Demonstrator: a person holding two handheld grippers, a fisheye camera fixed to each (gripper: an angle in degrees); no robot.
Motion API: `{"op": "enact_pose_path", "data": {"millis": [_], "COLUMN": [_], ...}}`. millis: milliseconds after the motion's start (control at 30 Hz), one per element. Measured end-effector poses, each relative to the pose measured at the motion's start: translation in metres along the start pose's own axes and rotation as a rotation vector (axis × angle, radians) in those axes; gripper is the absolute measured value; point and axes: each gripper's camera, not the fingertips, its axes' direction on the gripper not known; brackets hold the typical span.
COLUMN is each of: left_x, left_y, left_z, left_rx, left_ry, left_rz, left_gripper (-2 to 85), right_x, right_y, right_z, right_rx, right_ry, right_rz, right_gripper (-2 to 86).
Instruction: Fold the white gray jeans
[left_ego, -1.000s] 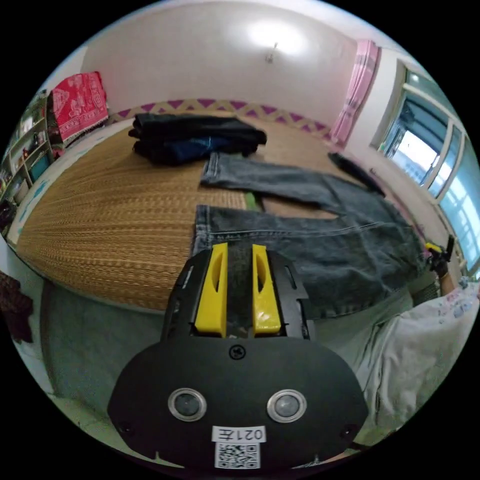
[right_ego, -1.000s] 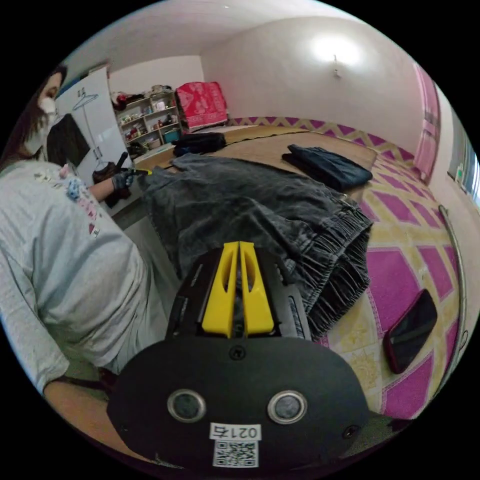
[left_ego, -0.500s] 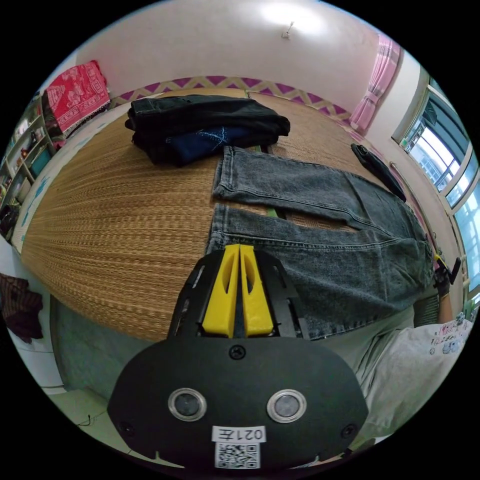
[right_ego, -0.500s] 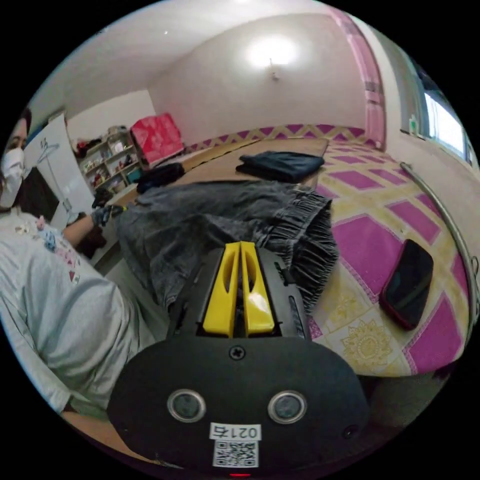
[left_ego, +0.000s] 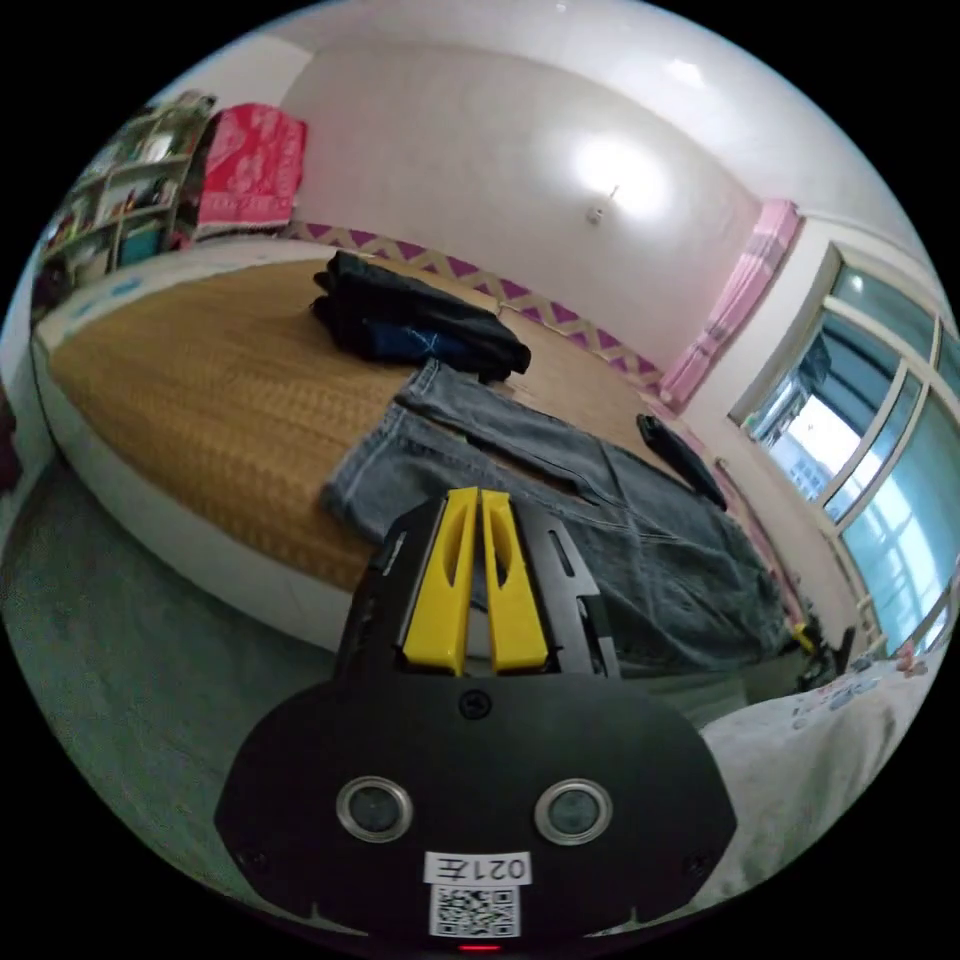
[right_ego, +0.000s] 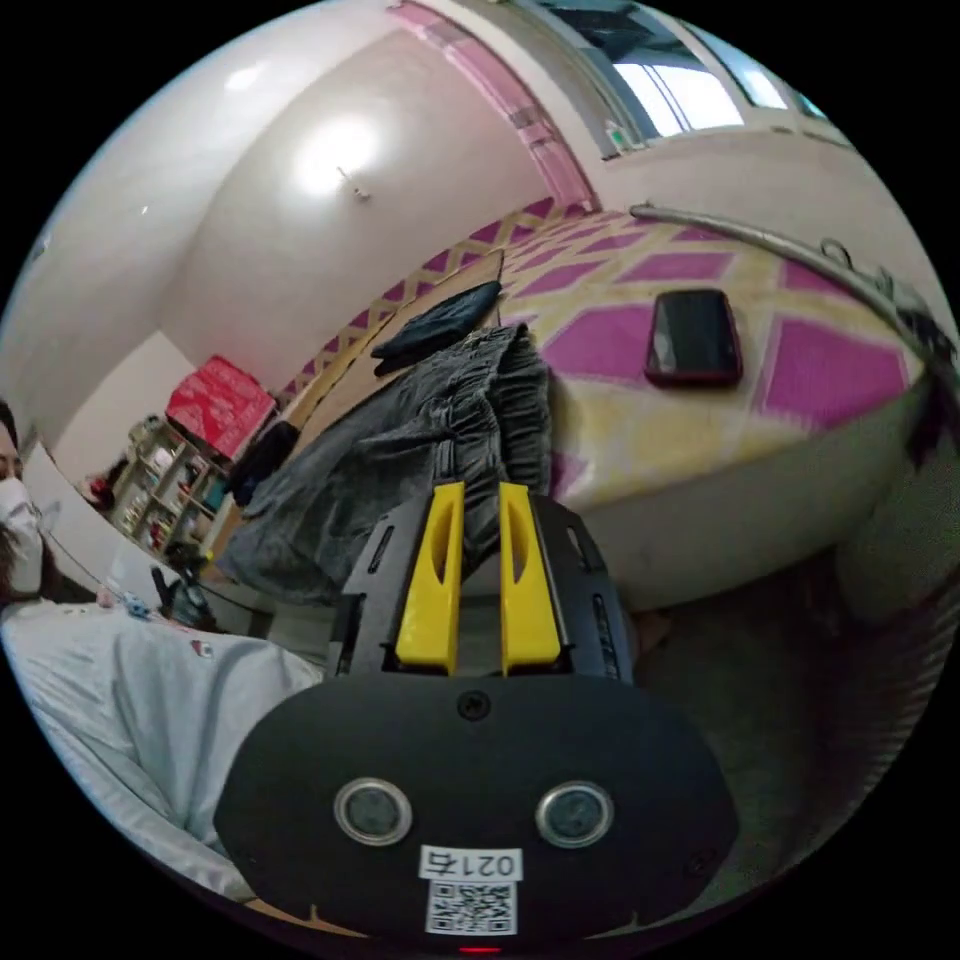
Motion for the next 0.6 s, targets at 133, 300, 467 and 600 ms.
{"op": "enact_pose_path", "data": {"millis": [133,300,467,600], "left_x": [-0.031,-0.067,-0.075,-0.084], "left_y": [0.039,0.059,0.046,0.035], "left_z": [-0.016,-0.01,-0.012,-0.024], "left_rx": [0.013,-0.017,0.004,0.036], "left_ry": [0.081,0.177,0.222,0.194], "left_rz": [-0.235,-0.389,-0.377,-0.389], "left_gripper": [6.2,8.1,8.3,8.2], "right_x": [0.029,0.061,0.074,0.07], "right_y": [0.038,0.052,0.055,0.055], "right_z": [-0.005,0.011,0.019,0.008], "right_rx": [0.034,0.057,0.101,0.13], "right_ry": [-0.112,-0.266,-0.407,-0.365], "right_rz": [0.194,0.344,0.404,0.395], "right_gripper": [9.2,9.5,7.2,6.5]}}
